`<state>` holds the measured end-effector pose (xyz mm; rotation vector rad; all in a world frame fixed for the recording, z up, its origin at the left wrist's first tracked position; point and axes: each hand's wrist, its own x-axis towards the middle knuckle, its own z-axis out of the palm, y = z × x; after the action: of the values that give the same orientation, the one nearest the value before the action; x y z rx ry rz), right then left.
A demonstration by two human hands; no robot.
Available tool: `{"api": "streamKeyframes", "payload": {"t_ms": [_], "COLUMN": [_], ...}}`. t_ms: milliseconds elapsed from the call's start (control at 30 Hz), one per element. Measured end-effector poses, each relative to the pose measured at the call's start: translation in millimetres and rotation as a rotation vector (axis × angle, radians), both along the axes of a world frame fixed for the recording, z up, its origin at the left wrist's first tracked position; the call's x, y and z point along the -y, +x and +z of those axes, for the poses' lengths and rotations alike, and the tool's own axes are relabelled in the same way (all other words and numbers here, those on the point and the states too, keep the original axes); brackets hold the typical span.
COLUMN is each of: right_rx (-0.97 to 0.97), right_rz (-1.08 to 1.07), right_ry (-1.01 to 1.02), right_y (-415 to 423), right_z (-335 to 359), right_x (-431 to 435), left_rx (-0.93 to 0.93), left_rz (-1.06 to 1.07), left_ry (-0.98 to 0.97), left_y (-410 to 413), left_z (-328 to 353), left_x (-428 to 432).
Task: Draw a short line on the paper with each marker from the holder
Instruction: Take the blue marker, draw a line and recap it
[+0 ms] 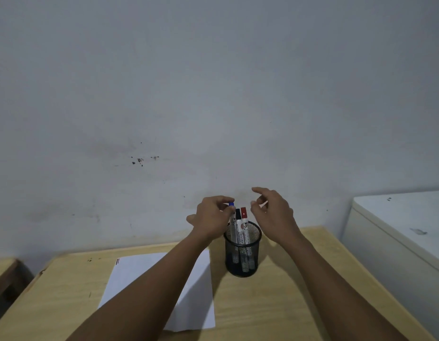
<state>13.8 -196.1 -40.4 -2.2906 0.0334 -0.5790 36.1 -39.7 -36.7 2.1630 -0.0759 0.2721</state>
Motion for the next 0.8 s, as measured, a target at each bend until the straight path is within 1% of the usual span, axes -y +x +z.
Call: {"api": "streamKeyframes", "payload": {"t_ms": [67,133,167,233,300,333,400,467,500,533,567,600,800], "right_rx": [0.132,0.181,0.151,0.023,-0.075,-0.082,-0.037,0.021,0.041,0.049,0.046,0.036,0.045], "right_rz": [-0.022,0.047,0.105,0.211,0.281,0.308,0.342,0.395,0.432,0.47,0.504,0.529,0.576], "right_ry": [0.081,0.159,0.181,0.207,0.316,0.432,0.784,1.203,1.366,1.469,1.513,1.514,1.389], "right_y": [-7,-17,-23,-32,-40,-45,-54,-64,-68,-72,-77,-81,-105], "right_z": [8,21,28,40,49,54,65,76,82,86,89,92,98], "right_x": [-4,-13,-18,-28,-40,-46,-61,-80,-92,-103,-115,-127,-172], "left_rx": [0.028,0.037,0.049,0.077,0.101,0.1,0.083,0.042,0.026,0.022,0.029,0.035,0.06], "left_rz": [0.029,0.034,0.028,0.018,0.014,0.021,0.032,0.025,0.015,0.007,-0.004,-0.01,0.055], "left_ry": [-0.07,-0.187,-0.268,-0.458,-0.611,-0.669,-0.747,-0.779,-0.779,-0.778,-0.774,-0.772,-0.85], "left_y": [-5,-12,-15,-26,-39,-47,-61,-76,-83,-91,-98,-106,-137], "left_z": [15,34,44,66,84,92,101,105,106,108,109,110,113], "left_x": [-8,-20,-27,-43,-60,-68,-83,-96,-101,-106,-110,-113,-140]}}
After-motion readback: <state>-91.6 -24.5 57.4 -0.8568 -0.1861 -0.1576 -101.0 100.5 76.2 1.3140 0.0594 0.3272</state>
